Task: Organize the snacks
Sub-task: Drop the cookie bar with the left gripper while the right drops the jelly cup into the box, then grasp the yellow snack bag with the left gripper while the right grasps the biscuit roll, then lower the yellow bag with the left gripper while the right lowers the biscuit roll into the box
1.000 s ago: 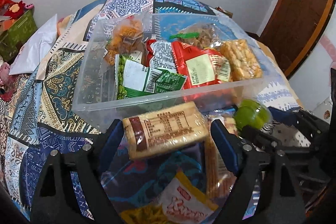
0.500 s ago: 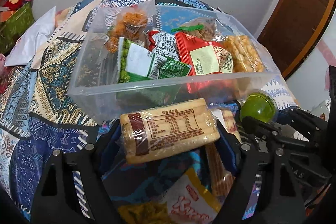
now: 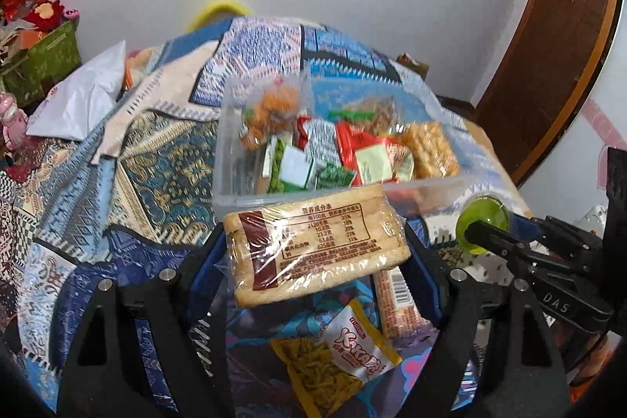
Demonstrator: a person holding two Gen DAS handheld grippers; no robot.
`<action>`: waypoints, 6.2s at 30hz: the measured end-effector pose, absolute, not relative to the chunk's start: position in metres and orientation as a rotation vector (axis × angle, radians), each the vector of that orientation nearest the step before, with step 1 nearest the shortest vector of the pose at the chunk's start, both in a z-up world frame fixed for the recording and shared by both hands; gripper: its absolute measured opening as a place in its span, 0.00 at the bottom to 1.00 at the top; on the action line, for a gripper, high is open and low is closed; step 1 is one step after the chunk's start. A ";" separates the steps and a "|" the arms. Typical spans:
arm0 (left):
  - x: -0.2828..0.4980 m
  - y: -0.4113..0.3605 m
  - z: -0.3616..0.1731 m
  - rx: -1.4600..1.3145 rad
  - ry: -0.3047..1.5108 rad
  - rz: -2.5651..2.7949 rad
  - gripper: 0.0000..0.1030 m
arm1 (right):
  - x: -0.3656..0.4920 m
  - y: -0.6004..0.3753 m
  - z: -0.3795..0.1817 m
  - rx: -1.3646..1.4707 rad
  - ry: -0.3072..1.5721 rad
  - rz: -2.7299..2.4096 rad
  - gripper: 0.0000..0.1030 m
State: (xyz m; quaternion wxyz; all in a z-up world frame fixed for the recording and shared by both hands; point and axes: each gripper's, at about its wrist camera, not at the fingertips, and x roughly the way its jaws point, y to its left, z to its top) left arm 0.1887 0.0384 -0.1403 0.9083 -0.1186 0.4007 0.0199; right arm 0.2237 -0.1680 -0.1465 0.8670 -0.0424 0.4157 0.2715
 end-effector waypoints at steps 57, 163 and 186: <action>0.278 0.046 -0.133 -0.197 0.846 0.014 0.80 | 0.308 -0.129 -0.115 -0.019 0.848 0.603 0.49; 0.200 0.041 -0.119 -0.202 0.771 0.034 0.46 | 0.209 -0.159 -0.146 -0.066 0.920 0.617 0.41; 0.263 0.054 -0.154 -0.154 0.820 0.049 0.44 | 0.283 -0.106 -0.131 -0.050 0.846 0.645 0.41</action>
